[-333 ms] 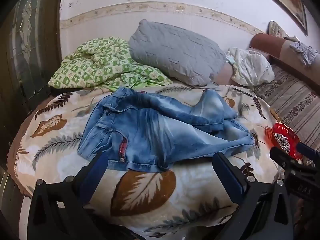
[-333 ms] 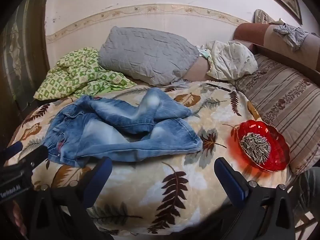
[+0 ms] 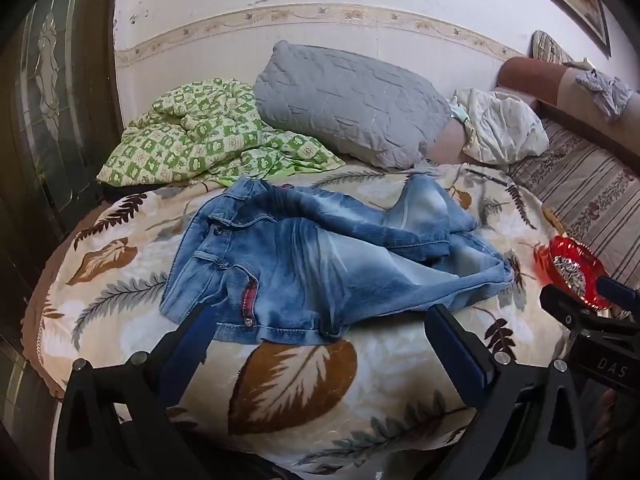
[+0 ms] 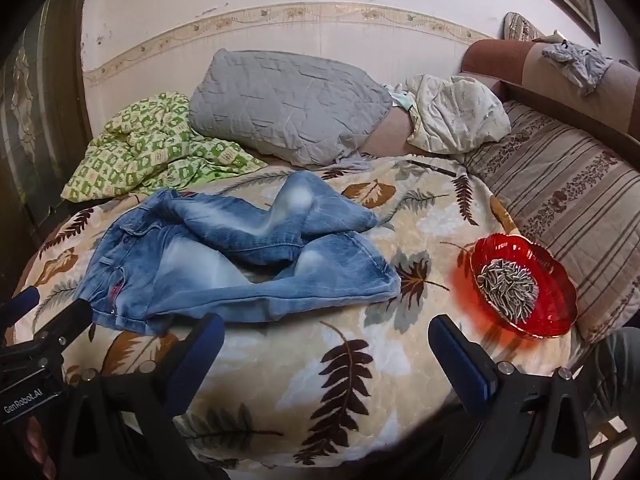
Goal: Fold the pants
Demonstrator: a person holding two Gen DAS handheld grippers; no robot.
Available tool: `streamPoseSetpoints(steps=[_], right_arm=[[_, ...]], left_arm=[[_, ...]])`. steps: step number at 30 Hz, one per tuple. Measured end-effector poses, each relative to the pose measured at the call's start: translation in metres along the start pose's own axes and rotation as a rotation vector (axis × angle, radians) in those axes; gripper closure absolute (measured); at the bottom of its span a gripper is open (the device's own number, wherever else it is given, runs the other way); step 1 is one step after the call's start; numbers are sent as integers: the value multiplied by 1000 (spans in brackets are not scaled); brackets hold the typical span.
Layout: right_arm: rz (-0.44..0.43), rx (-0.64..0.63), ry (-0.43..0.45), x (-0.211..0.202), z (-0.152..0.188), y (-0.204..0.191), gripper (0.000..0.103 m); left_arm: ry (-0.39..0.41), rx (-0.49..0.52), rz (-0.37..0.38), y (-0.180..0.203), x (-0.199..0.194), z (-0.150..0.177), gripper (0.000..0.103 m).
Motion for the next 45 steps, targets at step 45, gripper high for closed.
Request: streamPoseSetpoints(steps=[45], right_arm=[[1,-15,-1,5,4,-5,0]], left_arm=[[-29,-6,-3,1,6,5,0]])
Point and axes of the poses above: each gripper's, at about its wrist camera, not at the fingertips, and x roughly the way its jaws point, y to its right, z to its underside, the point moved 2 cm from there along x, roughly the way its jaws point, and after that the axes turned 4 degrees about -x, right-handed, at the moved point
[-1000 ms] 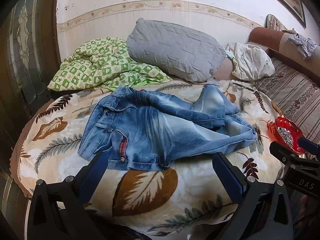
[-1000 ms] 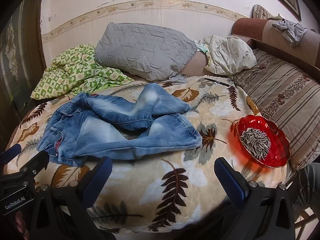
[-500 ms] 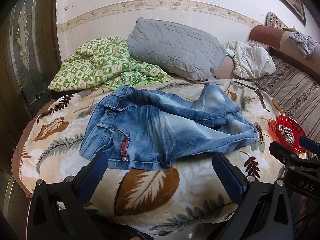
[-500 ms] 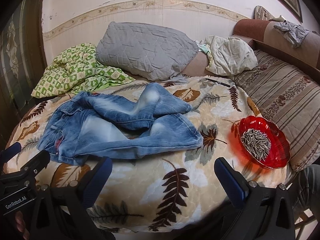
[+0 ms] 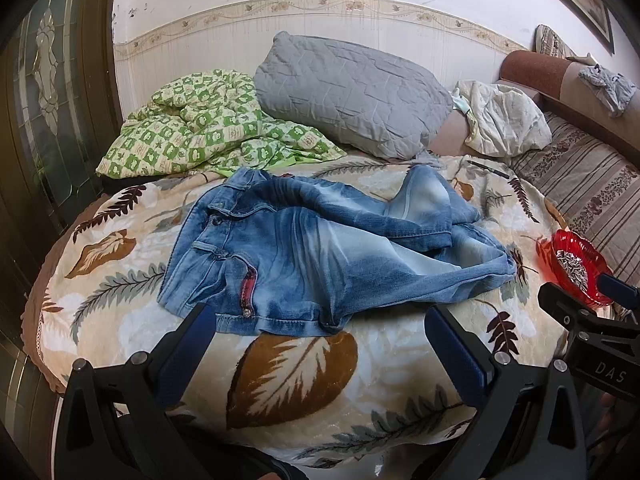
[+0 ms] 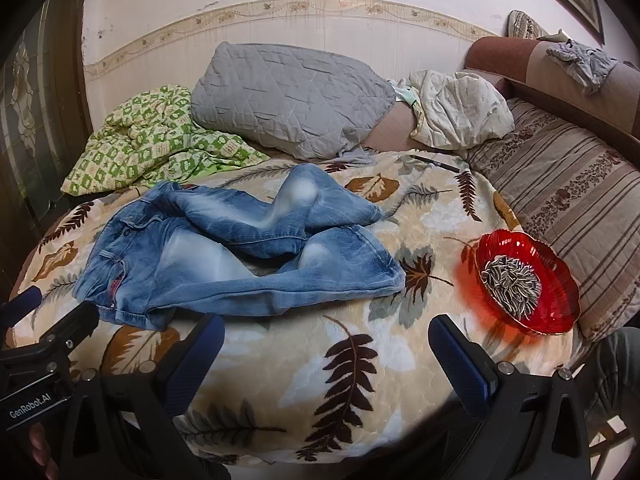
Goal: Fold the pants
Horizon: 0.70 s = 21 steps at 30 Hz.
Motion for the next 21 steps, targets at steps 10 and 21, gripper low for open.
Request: streamPoseSetpoints(steps=[10,21], right_arm=[[1,2,-1,1,1,0,0],[0,4,-5,1,2,1,0]], left_arm=[[-1,1,3,0,0,0,0],[-5,2,3,0,0,0,0]])
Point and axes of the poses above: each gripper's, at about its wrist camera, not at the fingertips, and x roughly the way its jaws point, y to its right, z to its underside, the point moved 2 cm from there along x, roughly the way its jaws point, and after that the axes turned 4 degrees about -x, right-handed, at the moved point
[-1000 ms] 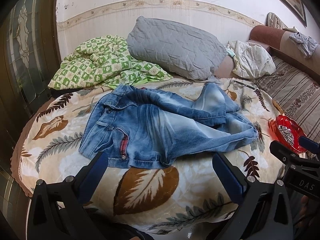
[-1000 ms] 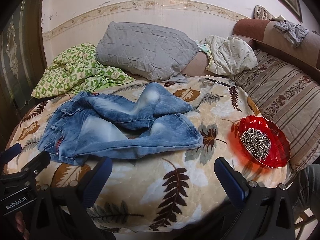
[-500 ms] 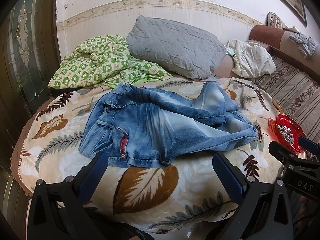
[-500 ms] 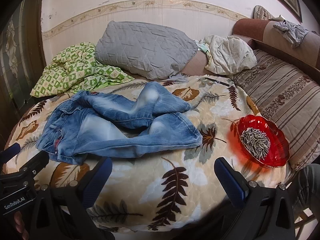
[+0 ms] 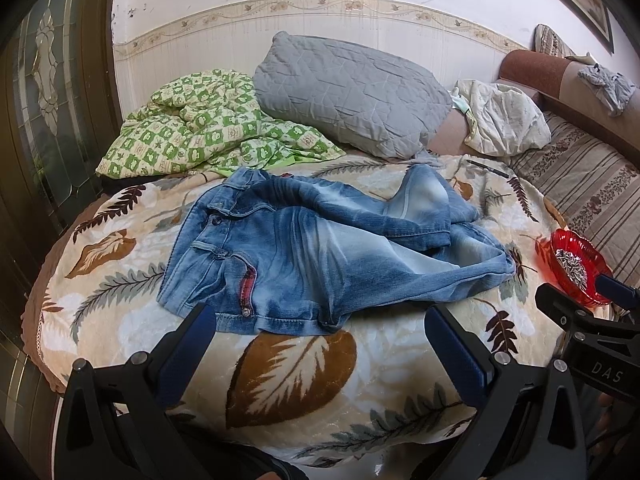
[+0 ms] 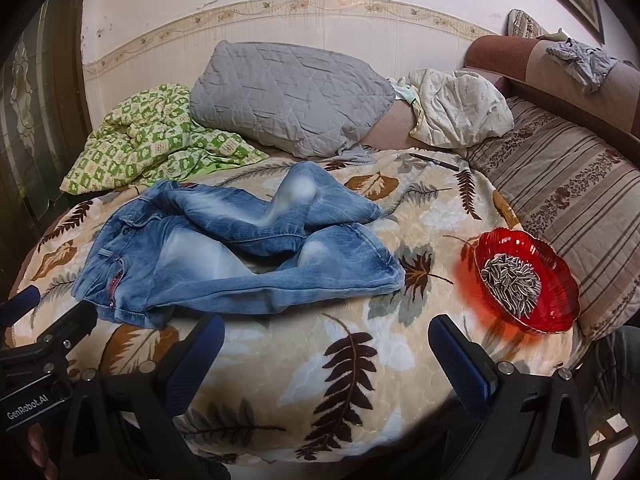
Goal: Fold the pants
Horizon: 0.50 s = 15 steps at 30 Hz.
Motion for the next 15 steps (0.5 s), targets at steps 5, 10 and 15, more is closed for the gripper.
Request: streamPoseSetpoints(steps=[5,10,15], right_arm=[[-2,1,-2,1,1,0,0],[-2,0,-1,1,1,0,0],[-1,-1,-2,1,1,-1,0]], left_arm=[[-3,1,0,0,0,1,0],[-8,2,-2,1,0,2,0],[-12,1,-3,1,0,2,0]])
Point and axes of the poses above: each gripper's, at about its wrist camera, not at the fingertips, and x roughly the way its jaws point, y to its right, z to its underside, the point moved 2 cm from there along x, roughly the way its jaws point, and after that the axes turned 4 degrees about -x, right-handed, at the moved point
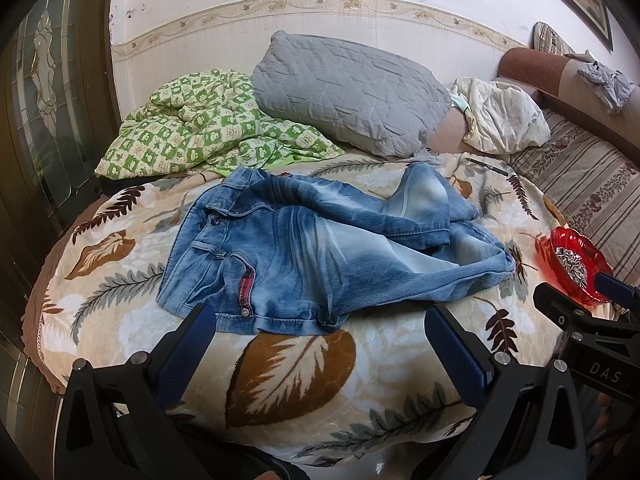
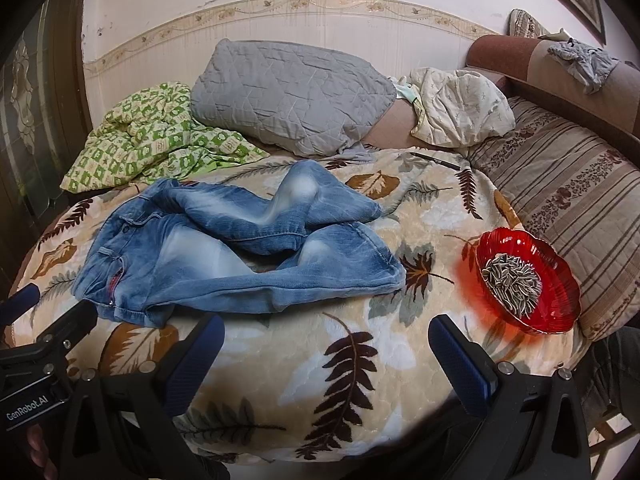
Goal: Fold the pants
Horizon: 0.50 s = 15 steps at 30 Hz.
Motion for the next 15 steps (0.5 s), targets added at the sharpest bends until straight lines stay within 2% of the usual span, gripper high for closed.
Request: streamPoseSetpoints(steps=[9,12,15], right_arm=[[-42,6,-21,10,-5,6,0],[-58,6,-6,17,-10,15,0],[-123,62,10,27,-18,37,0]], left_arm=[[4,20,16,-1,6,-14,0],[34,41,52,-1,9,-31,0],[52,80,102,2,14,-51,0]])
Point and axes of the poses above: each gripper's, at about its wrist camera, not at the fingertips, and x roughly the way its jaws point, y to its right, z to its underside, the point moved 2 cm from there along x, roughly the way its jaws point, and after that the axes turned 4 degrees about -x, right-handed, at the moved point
